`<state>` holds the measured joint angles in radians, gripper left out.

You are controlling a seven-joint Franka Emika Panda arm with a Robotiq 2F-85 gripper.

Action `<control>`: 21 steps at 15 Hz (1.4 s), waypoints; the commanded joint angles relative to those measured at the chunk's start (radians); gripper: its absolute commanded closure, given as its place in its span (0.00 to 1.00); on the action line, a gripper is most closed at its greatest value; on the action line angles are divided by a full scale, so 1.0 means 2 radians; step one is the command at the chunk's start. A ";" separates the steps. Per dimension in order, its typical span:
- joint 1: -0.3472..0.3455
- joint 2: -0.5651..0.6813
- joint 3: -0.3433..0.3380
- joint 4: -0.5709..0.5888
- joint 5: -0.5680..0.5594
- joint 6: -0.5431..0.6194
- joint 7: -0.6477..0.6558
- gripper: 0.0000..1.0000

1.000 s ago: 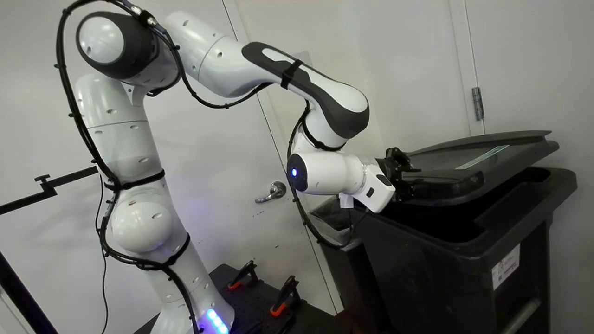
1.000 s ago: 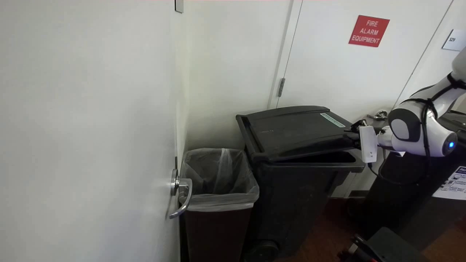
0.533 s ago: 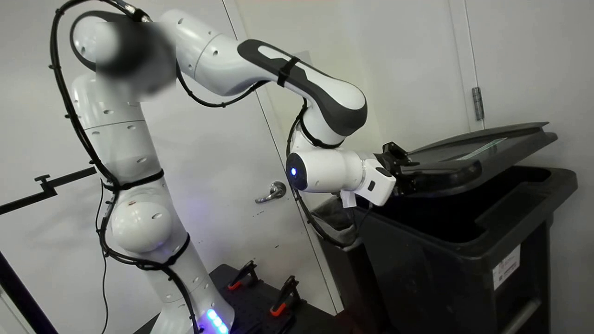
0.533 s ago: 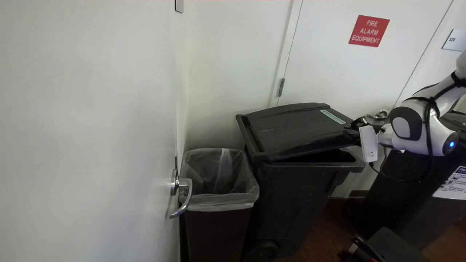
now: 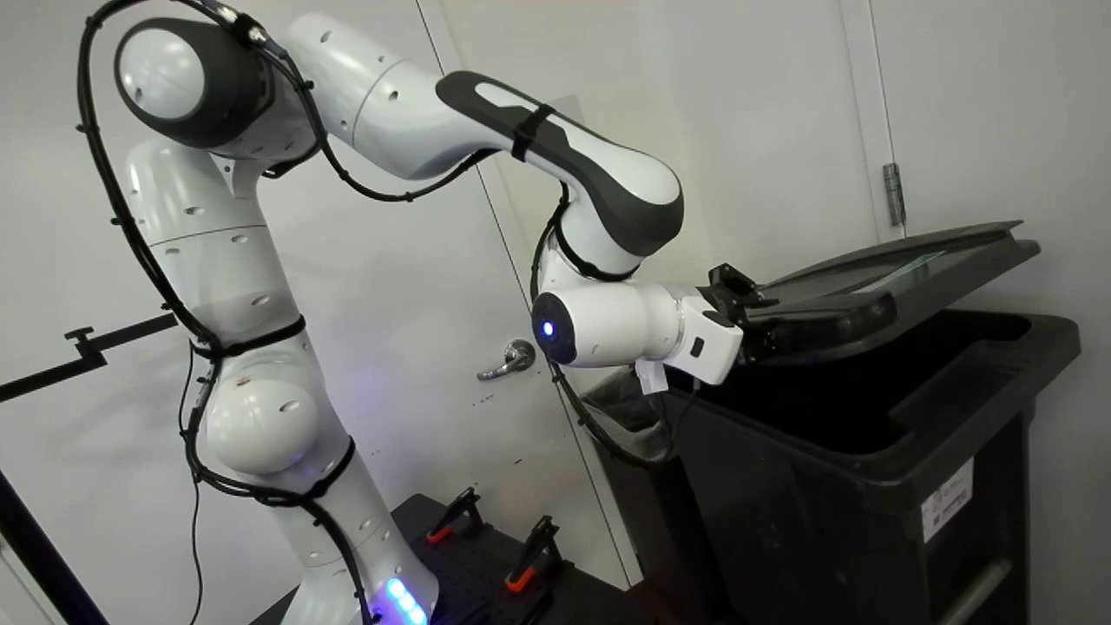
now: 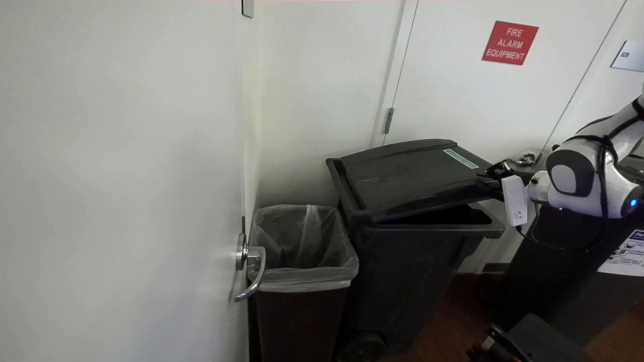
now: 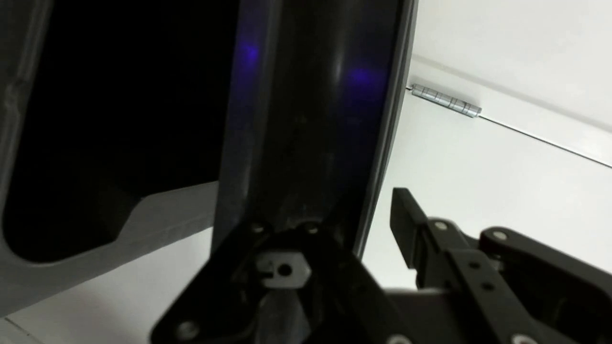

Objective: Open the bin

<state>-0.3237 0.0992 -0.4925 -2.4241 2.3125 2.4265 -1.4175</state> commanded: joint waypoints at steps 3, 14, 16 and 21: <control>-0.010 0.012 0.008 -0.001 -0.002 0.002 0.001 0.74; -0.048 0.073 0.000 0.006 -0.018 -0.218 0.005 0.94; -0.051 0.066 -0.002 0.001 -0.033 -0.232 -0.001 0.94; -0.043 0.010 -0.004 -0.028 -0.060 -0.225 -0.029 0.94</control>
<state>-0.4350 0.2413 -0.5131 -2.4436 2.2111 2.0156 -1.4371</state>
